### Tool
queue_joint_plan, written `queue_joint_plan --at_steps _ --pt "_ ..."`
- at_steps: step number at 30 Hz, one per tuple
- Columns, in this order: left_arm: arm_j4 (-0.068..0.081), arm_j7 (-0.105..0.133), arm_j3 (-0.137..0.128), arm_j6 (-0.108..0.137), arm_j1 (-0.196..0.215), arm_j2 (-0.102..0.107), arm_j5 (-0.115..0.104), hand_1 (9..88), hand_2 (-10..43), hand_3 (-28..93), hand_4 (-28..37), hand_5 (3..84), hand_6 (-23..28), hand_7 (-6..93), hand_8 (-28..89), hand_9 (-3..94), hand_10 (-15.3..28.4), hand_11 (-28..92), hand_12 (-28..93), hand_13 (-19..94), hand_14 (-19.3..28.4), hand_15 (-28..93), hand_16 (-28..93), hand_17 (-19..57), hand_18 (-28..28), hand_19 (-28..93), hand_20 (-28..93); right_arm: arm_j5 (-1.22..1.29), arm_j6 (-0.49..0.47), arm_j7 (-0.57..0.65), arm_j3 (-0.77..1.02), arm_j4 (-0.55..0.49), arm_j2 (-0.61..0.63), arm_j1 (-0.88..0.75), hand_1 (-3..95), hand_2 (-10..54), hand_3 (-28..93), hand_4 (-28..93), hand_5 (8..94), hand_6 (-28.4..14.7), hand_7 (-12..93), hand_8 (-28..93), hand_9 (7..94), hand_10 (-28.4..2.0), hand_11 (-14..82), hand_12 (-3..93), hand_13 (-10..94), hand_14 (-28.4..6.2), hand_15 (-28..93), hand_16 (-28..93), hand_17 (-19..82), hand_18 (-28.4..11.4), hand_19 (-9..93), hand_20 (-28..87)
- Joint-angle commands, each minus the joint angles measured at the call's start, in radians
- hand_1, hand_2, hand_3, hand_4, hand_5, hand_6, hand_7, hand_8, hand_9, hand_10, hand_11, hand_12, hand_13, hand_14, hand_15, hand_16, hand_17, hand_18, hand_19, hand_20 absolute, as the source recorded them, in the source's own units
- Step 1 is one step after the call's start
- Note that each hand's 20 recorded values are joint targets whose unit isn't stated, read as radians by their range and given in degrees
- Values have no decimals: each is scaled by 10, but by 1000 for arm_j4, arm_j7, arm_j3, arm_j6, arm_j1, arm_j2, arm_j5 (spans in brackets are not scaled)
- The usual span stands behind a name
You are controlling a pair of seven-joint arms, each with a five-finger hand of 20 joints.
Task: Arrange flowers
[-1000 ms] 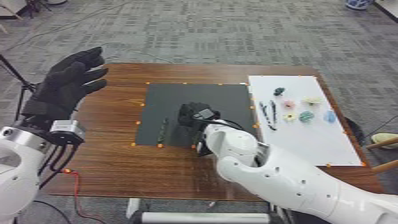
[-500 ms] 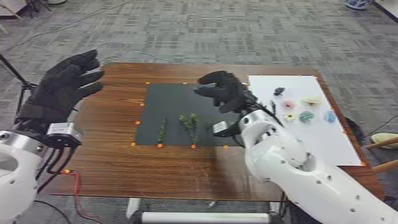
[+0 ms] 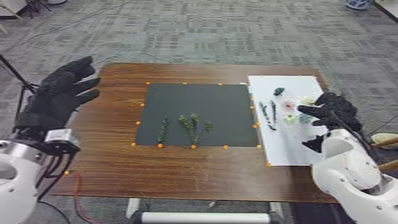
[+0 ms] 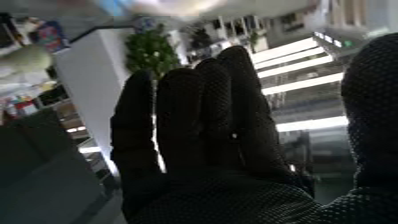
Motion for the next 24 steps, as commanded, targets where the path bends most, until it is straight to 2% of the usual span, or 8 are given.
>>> queue_joint_plan --at_steps 1,3,7,12,16,20,22,24 --pt "-1 -14 8 -9 6 -13 11 263 -41 679 -270 223 15 241 -114 167 94 226 192 94 130 447 -58 -104 196 391 98 -32 17 -9 -83 -28 -17 18 252 -95 679 -283 520 -42 374 -129 509 -151 615 455 496 -153 804 355 200 -223 725 477" --pt "-3 -27 2 -10 13 -16 15 263 -42 680 -269 222 15 241 -114 167 94 226 192 94 130 447 -58 -104 196 391 98 -16 -8 -18 -89 -29 -27 36 243 -95 686 -283 534 -40 467 -155 535 -149 613 454 519 -148 800 363 206 -222 728 481" --pt "-3 -20 5 -1 14 -16 11 263 -42 680 -270 223 15 239 -114 166 95 226 192 95 130 446 -58 -104 195 391 98 -40 -70 -13 -127 -6 -38 81 223 -95 684 -283 573 -33 588 -199 586 -138 623 458 550 -147 808 380 221 -223 740 487" --pt "-4 -25 -9 -12 12 -15 8 263 -42 680 -270 222 15 239 -113 166 94 225 191 95 131 447 -58 -104 195 391 98 -26 -146 -9 -193 48 -18 133 225 -95 678 -283 584 -28 606 -207 600 -138 626 466 559 -149 811 398 225 -225 744 491" --pt "-10 -2 -36 2 26 -22 6 260 -45 683 -270 222 15 239 -113 166 93 226 192 95 132 446 -58 -104 194 391 98 -12 -159 -19 -255 77 18 166 221 -95 681 -283 588 -28 609 -210 601 -138 626 469 561 -150 810 405 226 -226 747 493" --pt "-14 13 -68 10 61 -50 -13 258 -47 684 -272 222 14 238 -113 167 93 228 193 96 131 445 -58 -104 195 391 98 1 -197 -27 -346 111 31 252 216 -95 686 -283 588 -28 610 -211 604 -138 626 472 562 -151 811 408 227 -228 749 495" --pt "-23 18 -75 27 76 -61 -14 255 -48 685 -272 223 15 238 -112 168 93 227 192 96 131 445 -57 -104 196 391 98 -2 -204 -30 -398 135 30 301 212 -95 688 -283 588 -28 609 -211 605 -139 626 472 562 -150 811 410 227 -229 750 495" --pt "-27 19 -81 16 83 -65 -12 254 -49 685 -273 225 15 237 -112 168 94 228 192 96 131 445 -57 -105 196 391 98 8 -237 -35 -420 148 22 331 210 -95 688 -283 589 -28 608 -211 605 -139 626 472 563 -150 811 410 228 -228 751 495"
